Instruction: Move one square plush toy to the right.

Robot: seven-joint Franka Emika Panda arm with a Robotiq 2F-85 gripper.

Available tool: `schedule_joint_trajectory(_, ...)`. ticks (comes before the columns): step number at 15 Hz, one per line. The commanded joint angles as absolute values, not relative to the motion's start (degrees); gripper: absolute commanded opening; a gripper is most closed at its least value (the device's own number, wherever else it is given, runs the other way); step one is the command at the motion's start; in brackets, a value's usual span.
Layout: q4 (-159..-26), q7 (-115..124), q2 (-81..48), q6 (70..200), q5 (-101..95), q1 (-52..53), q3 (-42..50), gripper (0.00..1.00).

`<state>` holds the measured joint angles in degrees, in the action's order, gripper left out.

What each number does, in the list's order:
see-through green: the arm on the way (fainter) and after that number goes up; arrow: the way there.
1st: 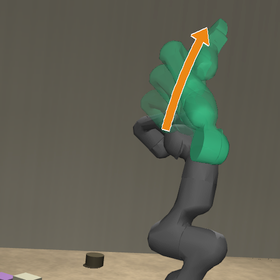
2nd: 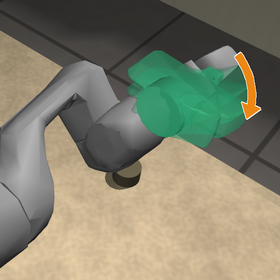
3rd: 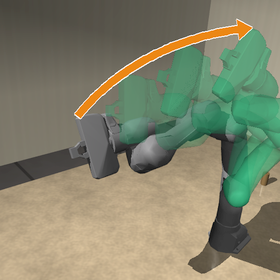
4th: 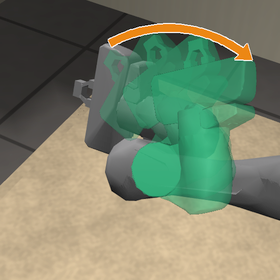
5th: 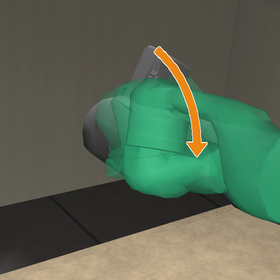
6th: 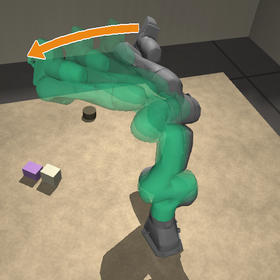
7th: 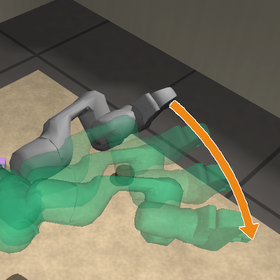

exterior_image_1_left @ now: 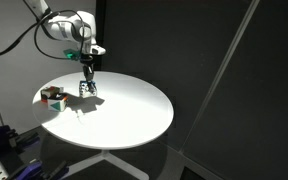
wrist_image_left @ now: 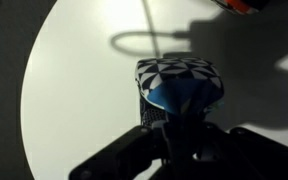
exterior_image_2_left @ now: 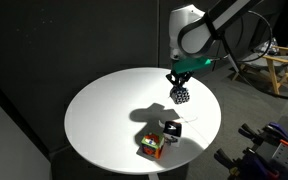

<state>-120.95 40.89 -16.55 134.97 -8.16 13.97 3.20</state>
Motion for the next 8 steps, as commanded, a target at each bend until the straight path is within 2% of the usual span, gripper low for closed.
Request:
schedule_joint_trajectory(1,-124.9,44.2,-12.1,133.9,-7.7,11.8,2.8,0.05)
schedule_joint_trajectory(4,-123.7,43.5,-14.0,134.7,-8.5,10.8,2.1,0.04)
schedule_joint_trajectory(5,-124.0,43.5,-13.7,134.7,-8.5,10.5,2.1,0.15)
schedule_joint_trajectory(8,-124.0,43.5,-14.0,134.8,-8.5,10.6,1.9,0.15)
